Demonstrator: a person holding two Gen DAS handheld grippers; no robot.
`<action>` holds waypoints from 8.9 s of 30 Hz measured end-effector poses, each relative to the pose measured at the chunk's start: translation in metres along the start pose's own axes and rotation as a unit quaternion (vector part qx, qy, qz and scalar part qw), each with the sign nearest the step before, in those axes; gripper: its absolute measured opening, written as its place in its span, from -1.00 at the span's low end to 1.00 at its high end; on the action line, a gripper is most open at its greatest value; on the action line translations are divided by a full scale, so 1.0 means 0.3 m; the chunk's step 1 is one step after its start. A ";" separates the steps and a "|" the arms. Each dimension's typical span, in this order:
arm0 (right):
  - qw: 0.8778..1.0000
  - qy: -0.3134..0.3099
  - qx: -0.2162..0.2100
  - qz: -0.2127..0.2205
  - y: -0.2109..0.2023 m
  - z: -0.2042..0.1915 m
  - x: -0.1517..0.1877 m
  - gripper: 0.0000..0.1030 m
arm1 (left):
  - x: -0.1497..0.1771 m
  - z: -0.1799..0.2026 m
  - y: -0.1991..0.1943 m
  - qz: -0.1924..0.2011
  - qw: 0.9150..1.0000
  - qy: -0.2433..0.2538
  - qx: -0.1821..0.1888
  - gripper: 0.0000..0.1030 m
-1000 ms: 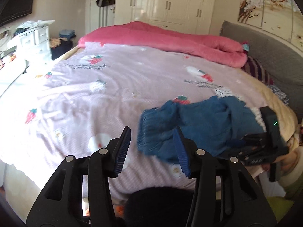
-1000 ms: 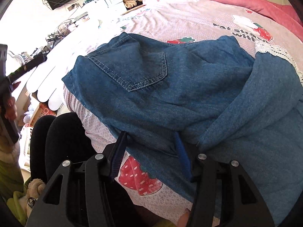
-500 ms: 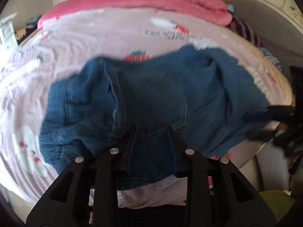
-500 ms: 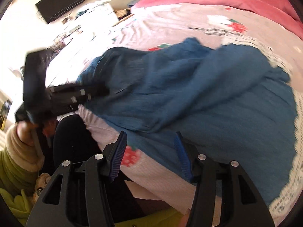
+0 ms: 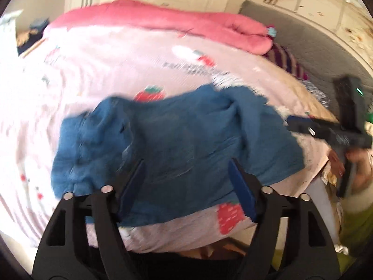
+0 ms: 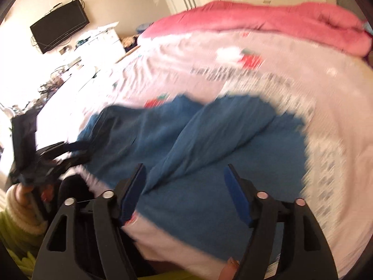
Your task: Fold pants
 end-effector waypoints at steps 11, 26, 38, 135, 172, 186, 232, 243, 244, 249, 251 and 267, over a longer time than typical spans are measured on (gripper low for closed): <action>0.994 -0.069 0.069 -0.054 0.205 0.137 -0.368 0.66 | -0.069 0.259 0.179 -0.034 0.992 0.029 0.114 0.32; 0.953 -0.133 0.095 -0.257 0.644 0.243 -0.424 -0.38 | -0.014 0.307 0.346 -0.052 0.984 -0.001 0.168 -0.53; 0.999 -0.002 0.027 -0.037 0.034 0.313 -0.320 -0.85 | -0.005 0.291 0.319 -0.029 0.989 0.019 0.145 -0.87; 0.974 -0.177 -0.051 -0.132 0.101 -0.119 0.388 -0.72 | 0.121 -0.397 0.021 -0.064 0.982 -0.157 -0.082 -0.21; 0.976 0.047 -0.104 -0.187 0.548 0.068 -0.305 -0.89 | 0.066 0.159 0.254 -0.064 0.996 0.069 -0.004 -0.07; 0.988 0.104 -0.087 -0.068 0.457 0.231 -0.361 -0.92 | 0.073 0.154 0.254 -0.066 0.996 0.063 0.002 -0.07; 0.984 0.142 0.081 0.067 -0.265 0.552 0.101 0.04 | -0.391 0.162 0.462 -0.034 0.999 0.017 -0.016 -0.11; 0.983 0.148 0.071 0.083 -0.417 0.355 0.345 0.20 | -0.317 0.443 0.268 -0.010 0.993 0.104 0.049 0.47; 0.983 0.149 0.068 0.078 -0.413 0.342 0.365 0.21 | -0.302 0.470 0.264 -0.011 0.992 0.112 0.051 0.52; 0.983 0.159 0.064 0.061 -0.372 0.299 0.435 0.21 | -0.219 0.590 0.265 -0.024 0.986 0.156 0.058 0.64; 0.982 0.164 0.070 0.057 -0.359 0.299 0.453 0.21 | -0.194 0.628 0.274 -0.027 0.983 0.175 0.057 0.68; 0.962 0.265 0.002 0.064 -0.261 0.374 0.521 0.18 | -0.356 0.826 0.533 -0.065 0.970 0.220 0.083 0.69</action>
Point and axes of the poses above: each gripper's, at about its wrist camera, not at the fingertips, and y roughly the way its jaws point, z to its right, x to its underside, the point moved 4 cm from there along y, roughly the way its jaws point, and after that the axes turned 7 degrees about -x, right-handed, at the moved point
